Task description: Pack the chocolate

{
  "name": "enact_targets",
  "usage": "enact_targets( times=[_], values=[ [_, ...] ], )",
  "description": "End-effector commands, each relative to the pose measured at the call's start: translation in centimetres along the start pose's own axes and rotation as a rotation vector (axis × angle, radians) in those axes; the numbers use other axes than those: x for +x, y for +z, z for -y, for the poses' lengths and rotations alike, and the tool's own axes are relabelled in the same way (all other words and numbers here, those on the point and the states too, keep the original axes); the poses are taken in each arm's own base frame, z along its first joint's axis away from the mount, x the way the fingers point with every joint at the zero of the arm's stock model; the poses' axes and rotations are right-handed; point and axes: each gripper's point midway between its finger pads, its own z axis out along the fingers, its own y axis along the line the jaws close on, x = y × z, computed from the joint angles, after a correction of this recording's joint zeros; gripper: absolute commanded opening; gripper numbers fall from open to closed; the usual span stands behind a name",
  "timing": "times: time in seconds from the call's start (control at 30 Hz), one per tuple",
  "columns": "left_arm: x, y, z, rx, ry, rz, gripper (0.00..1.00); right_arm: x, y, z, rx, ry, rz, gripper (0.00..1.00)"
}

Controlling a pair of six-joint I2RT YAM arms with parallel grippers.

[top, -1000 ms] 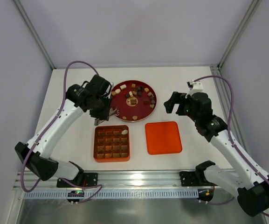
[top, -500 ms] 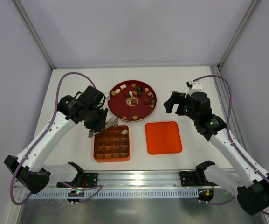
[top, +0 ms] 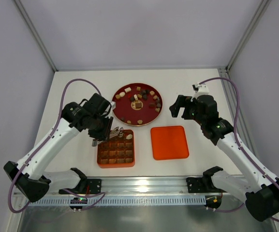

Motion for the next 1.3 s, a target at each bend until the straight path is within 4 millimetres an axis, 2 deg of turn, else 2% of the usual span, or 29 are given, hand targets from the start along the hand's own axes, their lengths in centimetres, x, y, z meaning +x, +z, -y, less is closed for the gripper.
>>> enact_targets(
  times=[0.0,0.37,0.8,1.27],
  values=[
    [0.1,-0.5,0.1,0.009,-0.003,0.024,0.31,-2.4,-0.2,-1.1,-0.033,-0.003,0.07,1.0],
    [-0.5,0.1,-0.4,-0.03,-0.021,0.049,0.34,-2.3,-0.2,-1.2,-0.037,-0.002,0.07,1.0],
    [-1.2,0.6,0.0,-0.023,-0.022,0.056,0.34,-2.2,-0.3,-1.1,-0.039,-0.002,0.071,1.0],
    [-1.2,0.6,-0.3,-0.038,-0.017,0.052,0.36,-2.1,-0.2,-1.1,-0.039,-0.002,0.069,1.0]
  ],
)
